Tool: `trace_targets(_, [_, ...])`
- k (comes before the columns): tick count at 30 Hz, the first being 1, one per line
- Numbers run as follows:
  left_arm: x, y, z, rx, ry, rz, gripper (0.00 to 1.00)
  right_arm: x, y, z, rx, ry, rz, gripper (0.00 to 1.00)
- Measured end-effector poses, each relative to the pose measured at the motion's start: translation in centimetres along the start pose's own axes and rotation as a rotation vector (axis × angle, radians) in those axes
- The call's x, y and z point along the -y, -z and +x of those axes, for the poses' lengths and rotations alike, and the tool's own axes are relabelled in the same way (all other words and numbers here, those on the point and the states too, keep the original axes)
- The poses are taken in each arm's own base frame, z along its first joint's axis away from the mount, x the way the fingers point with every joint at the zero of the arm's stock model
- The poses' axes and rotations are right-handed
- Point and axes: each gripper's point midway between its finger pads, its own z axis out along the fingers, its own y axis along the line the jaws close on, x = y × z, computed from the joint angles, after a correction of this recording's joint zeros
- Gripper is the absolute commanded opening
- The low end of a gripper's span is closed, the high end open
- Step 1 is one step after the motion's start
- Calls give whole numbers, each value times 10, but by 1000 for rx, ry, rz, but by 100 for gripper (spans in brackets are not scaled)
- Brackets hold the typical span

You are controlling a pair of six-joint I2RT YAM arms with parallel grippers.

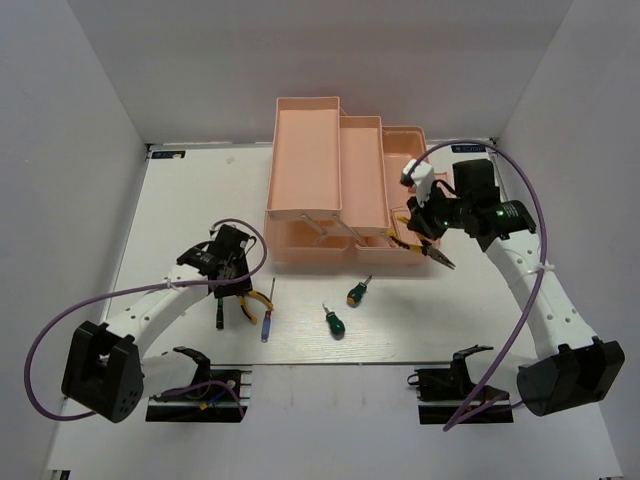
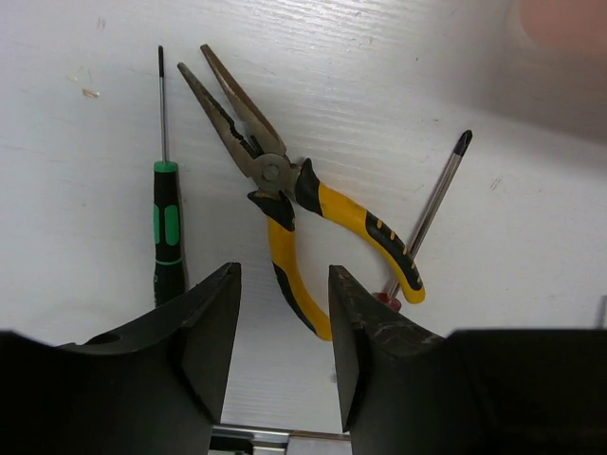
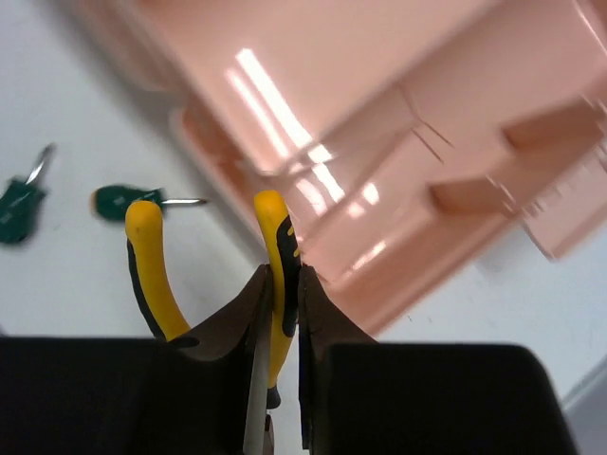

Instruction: Sort the tools into containers

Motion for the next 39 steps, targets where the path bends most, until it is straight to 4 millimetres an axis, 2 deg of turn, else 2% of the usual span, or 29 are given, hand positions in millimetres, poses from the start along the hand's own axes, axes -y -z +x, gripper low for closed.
trace_targets(5, [-5, -4, 18, -22, 79, -4, 59, 58, -11, 14, -62, -217, 259, 0])
trace_targets(9, [-9, -9, 31, -48, 125, -20, 60, 94, -37, 29, -111, -407, 360, 0])
trace_targets(13, [-9, -11, 35, -57, 159, -25, 59, 123, -69, 27, -147, -551, 377, 0])
trace_targets(14, [-9, -11, 35, -56, 165, -25, 57, 131, -78, 22, -142, -574, 379, 11])
trace_targets(15, [-9, -11, 35, -56, 173, -25, 57, 139, -85, 18, -138, -590, 381, 31])
trace_targets(16, [-8, -12, 34, -55, 177, -25, 57, 146, -92, 15, -131, -606, 383, 31])
trace_targets(17, [-8, -12, 35, -55, 181, -25, 56, 150, -97, 14, -131, -618, 383, 46])
trace_targets(19, [-10, -13, 37, -60, 188, -30, 55, 150, -103, 16, -135, -649, 375, 54])
trace_targets(23, [-11, -17, 45, -73, 191, -39, 54, 150, -100, 16, -120, -683, 368, 56])
trace_targets(28, [-13, -30, 53, -103, 191, -65, 51, 143, -84, 23, -84, -729, 364, 56])
trace_targets(32, [-11, -33, 49, -86, 200, -61, 46, 134, -66, 28, -39, -764, 352, 57])
trace_targets(35, [-10, -34, 47, -72, 202, -57, 28, 127, -54, 32, 4, -787, 345, 57])
trace_targets(36, [-9, -35, 47, -68, 204, -54, 10, 124, -51, 34, 10, -797, 342, 57])
trace_targets(37, [-7, -35, 46, -65, 207, -44, 3, 122, -48, 36, 23, -808, 335, 58])
trace_targets(38, [-6, -36, 45, -63, 206, -44, 0, 121, -45, 37, 33, -819, 331, 58])
trace_targets(39, [-4, -36, 44, -60, 202, -38, 0, 119, -43, 38, 41, -828, 325, 64])
